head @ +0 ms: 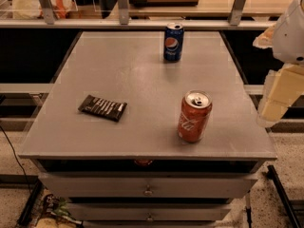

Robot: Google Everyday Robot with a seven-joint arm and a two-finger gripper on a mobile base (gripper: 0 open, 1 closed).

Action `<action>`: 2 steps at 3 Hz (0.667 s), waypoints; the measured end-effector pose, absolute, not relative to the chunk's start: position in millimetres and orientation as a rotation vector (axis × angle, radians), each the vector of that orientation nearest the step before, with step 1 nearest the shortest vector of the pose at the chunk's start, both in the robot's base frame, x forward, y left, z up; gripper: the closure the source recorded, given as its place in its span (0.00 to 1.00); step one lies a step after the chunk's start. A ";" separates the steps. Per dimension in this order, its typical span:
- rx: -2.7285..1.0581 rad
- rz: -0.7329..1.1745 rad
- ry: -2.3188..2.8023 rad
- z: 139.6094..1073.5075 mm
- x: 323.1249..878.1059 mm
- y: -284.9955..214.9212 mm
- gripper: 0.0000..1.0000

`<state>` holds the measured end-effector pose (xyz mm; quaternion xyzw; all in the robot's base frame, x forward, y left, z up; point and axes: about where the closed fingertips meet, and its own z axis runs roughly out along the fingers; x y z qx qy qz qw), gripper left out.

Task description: Move coke can near pepsi can

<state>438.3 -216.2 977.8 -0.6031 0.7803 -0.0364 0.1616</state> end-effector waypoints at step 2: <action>-1.704 -0.017 2.173 971.5 438.6 -220.6 0.00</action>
Offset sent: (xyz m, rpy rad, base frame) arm -0.0001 -0.0199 -0.0251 0.3060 -0.0103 0.0996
